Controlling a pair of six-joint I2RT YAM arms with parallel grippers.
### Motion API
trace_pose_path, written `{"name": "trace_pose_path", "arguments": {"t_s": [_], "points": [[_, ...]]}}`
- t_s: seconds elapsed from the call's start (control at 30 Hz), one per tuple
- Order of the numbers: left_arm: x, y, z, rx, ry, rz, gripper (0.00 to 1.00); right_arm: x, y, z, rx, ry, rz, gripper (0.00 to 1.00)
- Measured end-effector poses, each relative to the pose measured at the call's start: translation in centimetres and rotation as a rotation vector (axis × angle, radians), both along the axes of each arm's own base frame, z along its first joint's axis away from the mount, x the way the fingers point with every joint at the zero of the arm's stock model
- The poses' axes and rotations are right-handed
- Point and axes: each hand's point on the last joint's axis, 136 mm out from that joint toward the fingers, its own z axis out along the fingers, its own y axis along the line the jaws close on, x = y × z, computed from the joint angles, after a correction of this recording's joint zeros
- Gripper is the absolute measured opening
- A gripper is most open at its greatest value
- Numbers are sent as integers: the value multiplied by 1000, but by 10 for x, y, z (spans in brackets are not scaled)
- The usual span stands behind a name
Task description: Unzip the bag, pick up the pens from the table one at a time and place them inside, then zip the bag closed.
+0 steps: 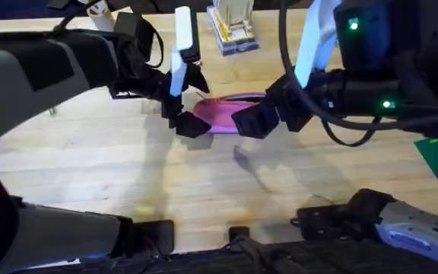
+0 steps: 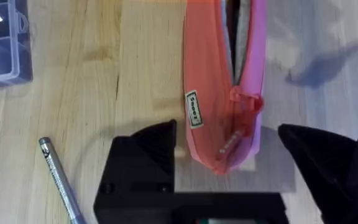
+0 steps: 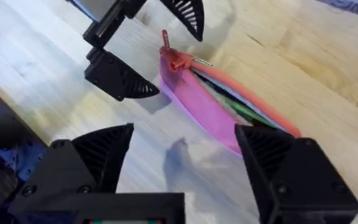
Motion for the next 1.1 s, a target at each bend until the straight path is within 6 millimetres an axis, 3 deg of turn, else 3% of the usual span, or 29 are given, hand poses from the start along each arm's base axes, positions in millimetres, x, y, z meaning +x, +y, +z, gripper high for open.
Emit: {"name": "trace_pose_path", "arguments": {"t_s": [0.3, 0.4, 0.57, 0.8, 1.1], "points": [[1, 1, 4, -4, -13, 4, 992, -5, -4, -1, -28, 18, 7, 998], [6, 14, 41, -25, -119, 52, 992, -1, -11, 15, -40, -11, 8, 998], [-1, 33, 79, -36, -184, 122, 992, 4, -26, 22, -81, -33, 6, 998], [-21, 52, 101, -22, -190, 184, 992, 13, -39, 24, -172, -88, 63, 996], [-29, 63, 118, 15, -269, 221, 992, 22, -35, -2, -365, -151, 321, 997]]}}
